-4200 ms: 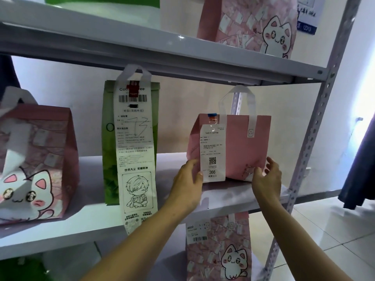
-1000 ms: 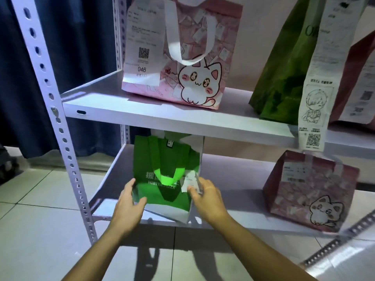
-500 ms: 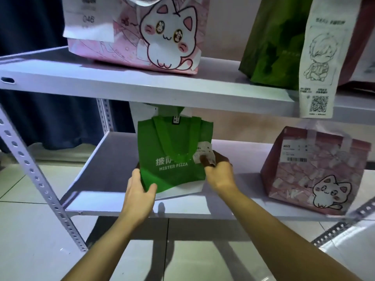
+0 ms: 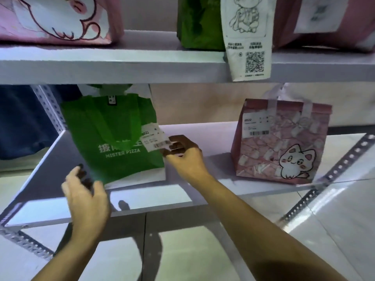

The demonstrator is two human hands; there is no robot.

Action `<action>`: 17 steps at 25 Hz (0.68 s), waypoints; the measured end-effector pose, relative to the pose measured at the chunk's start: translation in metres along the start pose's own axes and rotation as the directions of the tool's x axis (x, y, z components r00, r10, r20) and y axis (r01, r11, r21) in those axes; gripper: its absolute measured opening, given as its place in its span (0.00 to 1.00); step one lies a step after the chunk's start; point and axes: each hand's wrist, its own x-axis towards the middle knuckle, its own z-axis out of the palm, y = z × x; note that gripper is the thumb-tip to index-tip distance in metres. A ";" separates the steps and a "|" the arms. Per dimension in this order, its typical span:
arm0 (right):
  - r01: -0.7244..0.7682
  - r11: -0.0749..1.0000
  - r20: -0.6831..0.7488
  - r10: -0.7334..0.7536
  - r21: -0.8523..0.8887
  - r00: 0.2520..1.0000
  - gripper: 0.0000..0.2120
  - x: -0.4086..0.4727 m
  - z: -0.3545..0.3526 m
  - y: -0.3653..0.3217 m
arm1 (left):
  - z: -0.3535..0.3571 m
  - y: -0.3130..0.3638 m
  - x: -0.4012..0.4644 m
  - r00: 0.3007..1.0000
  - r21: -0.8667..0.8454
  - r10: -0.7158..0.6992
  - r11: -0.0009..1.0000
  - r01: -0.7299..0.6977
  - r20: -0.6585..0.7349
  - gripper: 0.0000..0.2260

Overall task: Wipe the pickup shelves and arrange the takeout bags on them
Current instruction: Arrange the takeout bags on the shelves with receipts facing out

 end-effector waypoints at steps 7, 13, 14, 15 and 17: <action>0.068 0.954 -0.638 -0.249 -0.294 0.729 0.15 -0.041 -0.150 0.053 | 0.107 0.052 -0.095 0.872 -0.180 0.208 0.974 -0.141 0.442 0.18; -0.260 0.965 -0.913 0.136 0.033 0.386 0.24 -0.071 -0.274 0.115 | 0.212 0.091 -0.125 0.721 -0.182 -0.006 0.966 0.183 0.693 0.18; -0.323 0.945 -0.875 0.195 0.048 0.442 0.25 -0.071 -0.279 0.125 | 0.221 0.096 -0.126 0.687 -0.177 -0.005 0.965 0.194 0.726 0.18; -0.352 0.935 -0.839 0.216 0.031 0.500 0.25 -0.070 -0.281 0.133 | 0.229 0.100 -0.128 0.651 -0.179 0.009 0.964 0.196 0.759 0.16; -0.352 0.936 -0.785 0.203 -0.020 0.586 0.22 -0.066 -0.282 0.139 | 0.240 0.112 -0.131 0.585 -0.185 0.028 0.960 0.211 0.811 0.12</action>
